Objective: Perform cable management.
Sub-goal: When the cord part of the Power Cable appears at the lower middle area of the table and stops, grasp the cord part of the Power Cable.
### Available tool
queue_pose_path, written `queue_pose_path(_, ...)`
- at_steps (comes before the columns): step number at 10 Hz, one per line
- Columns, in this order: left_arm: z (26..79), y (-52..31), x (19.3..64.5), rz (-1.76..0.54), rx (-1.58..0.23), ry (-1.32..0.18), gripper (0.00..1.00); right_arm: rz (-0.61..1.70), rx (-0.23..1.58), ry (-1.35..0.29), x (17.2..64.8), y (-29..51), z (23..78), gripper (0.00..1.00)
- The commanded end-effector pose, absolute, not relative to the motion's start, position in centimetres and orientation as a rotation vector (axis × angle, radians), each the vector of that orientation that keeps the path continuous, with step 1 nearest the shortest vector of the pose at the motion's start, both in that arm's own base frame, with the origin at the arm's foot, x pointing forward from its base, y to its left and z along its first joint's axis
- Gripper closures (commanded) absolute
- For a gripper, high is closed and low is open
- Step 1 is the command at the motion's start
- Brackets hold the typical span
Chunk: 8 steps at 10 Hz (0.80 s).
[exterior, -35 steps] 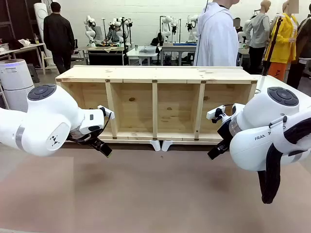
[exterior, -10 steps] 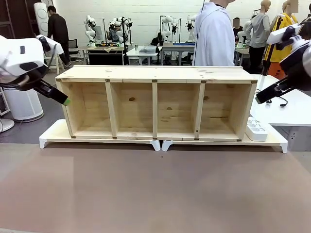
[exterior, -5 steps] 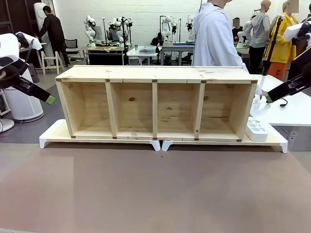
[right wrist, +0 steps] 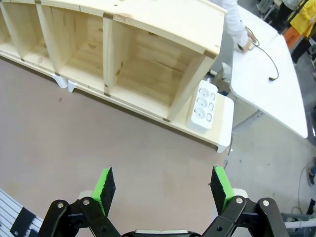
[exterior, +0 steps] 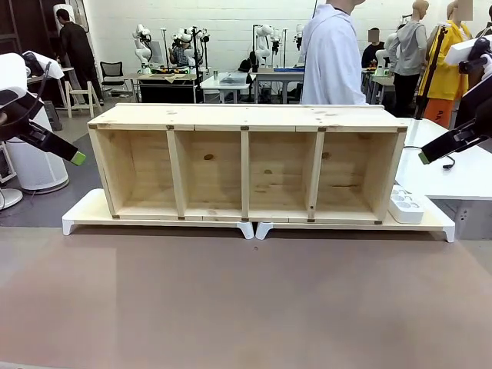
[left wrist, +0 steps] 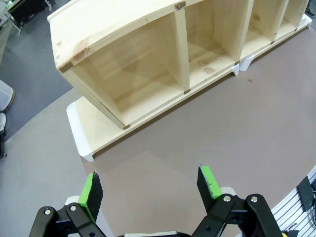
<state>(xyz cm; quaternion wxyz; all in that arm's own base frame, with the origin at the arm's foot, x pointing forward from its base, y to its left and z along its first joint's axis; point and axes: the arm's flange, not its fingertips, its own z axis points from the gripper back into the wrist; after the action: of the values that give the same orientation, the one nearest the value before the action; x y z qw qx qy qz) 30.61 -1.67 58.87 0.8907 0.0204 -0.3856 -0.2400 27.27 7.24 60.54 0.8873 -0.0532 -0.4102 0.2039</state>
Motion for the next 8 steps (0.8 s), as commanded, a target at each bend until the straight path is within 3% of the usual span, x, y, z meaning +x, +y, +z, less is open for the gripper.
queue_pose_path(1, 58.9, -1.61, 30.56, -0.492, 0.046, -0.799, 0.0, 0.419, -0.114, -0.85, 27.24, 7.07, 60.55, 0.0)
queue_pose_path(8, 58.9, -1.61, 30.56, -0.492, 0.046, -0.799, 0.0, 0.419, -0.114, -0.85, 27.24, 7.07, 60.55, 0.0)
